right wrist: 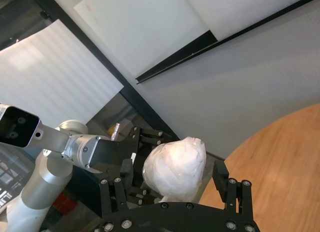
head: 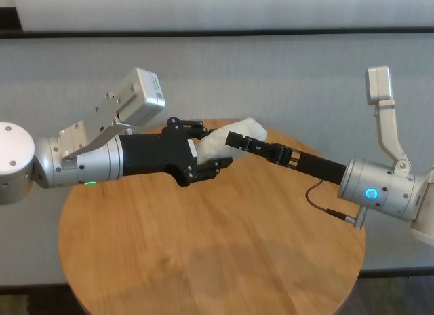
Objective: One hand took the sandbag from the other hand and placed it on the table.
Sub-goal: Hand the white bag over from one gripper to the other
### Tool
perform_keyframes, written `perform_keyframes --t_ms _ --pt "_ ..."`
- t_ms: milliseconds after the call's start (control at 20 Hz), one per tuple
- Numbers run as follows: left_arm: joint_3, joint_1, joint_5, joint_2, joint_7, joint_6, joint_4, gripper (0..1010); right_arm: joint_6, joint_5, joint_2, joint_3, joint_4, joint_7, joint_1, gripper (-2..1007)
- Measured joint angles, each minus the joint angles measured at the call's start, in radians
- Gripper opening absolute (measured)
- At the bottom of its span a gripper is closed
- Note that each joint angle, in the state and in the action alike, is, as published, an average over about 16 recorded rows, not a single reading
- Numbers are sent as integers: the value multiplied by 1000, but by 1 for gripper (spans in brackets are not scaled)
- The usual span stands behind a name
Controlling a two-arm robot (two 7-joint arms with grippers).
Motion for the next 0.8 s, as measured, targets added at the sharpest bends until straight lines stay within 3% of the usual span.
perform_keyframes --t_ms 800 --pt "0 0 0 0 0 0 0 515 1 19 1 -13 7 10 7 1001"
